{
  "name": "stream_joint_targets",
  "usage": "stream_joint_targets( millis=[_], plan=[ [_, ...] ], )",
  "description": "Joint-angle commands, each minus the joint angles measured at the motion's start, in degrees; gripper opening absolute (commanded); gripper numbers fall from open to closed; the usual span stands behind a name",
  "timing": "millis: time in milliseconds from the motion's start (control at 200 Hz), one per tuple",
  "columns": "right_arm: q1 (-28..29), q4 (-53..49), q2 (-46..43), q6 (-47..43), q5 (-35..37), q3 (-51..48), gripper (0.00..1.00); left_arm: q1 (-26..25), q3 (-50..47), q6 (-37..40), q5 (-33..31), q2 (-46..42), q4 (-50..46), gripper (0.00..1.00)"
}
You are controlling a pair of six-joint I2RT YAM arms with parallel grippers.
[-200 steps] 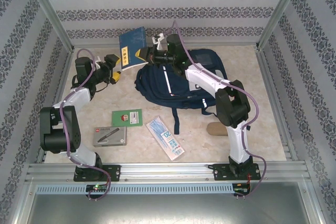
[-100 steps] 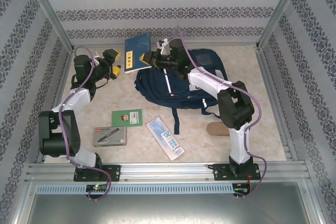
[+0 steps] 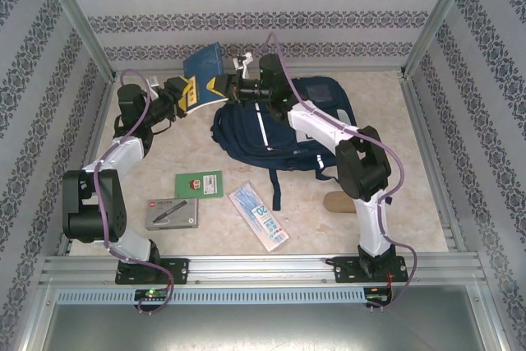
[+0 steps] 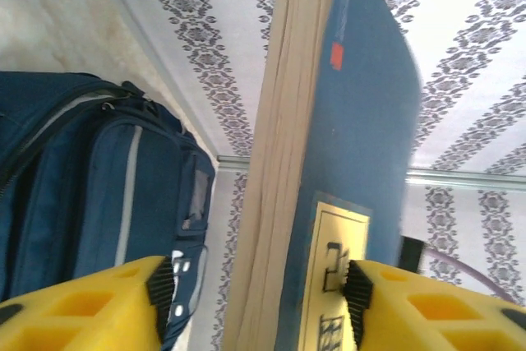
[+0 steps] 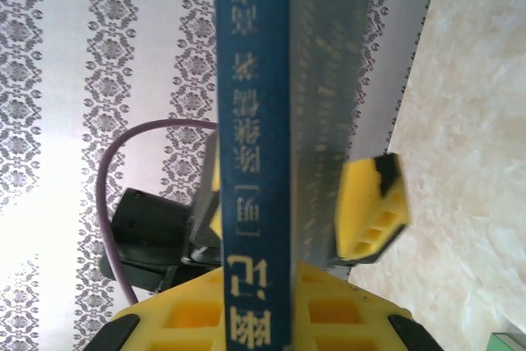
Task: Pack the student bag
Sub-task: Pick up the book from the middle-left of the table.
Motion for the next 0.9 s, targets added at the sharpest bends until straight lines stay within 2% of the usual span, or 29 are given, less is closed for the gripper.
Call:
stream_joint_targets(
  millis=[0,125,180,220,300,360,390,569,719,894],
  plan=[
    [0.93,2.90,0.75,0.09,-2.38,1.51,0.00,-0.51,1.41,-3.37,1.32,0.63,7.21,0.52],
    [0.84,2.31,1.02,-0.53,-2.21,1.15,0.00,-0.60,1.56,-5.78,1.35,0.60,9.67,0.48],
    [0.80,1.88,1.08,-0.90,-2.10,1.01,0.00,-0.56,1.69,-6.03,1.27,0.33,9.65,0.41],
    [0.76,1.64,1.11,-1.15,-1.98,0.90,0.00,-0.55,1.90,-5.76,1.13,0.10,8.92,0.31],
    [0.46,0.09,1.02,-2.43,-1.62,0.61,0.16,-0.54,1.92,-4.62,0.71,-0.63,6.91,0.16],
    [0.11,-3.39,0.48,-5.40,-0.88,0.43,0.35,-0.55,2.24,-2.67,0.34,-1.41,3.80,0.06],
    [-0.18,-6.95,-0.03,-7.84,0.10,0.37,0.41,-0.55,2.39,-1.51,0.03,-1.82,2.18,0.04],
    [-2.68,-29.49,-4.25,-24.43,11.43,-0.96,0.45,-0.55,5.06,10.54,-1.22,-4.64,-14.21,0.00],
    [-2.89,-49.66,-4.55,-38.66,26.54,3.42,0.43,-0.55,7.03,19.71,-2.88,-6.44,-25.45,0.00],
    [-1.52,-60.82,-0.75,-46.71,36.40,9.42,0.42,-0.47,7.61,25.57,-4.63,-8.19,-31.98,0.00]
  ],
)
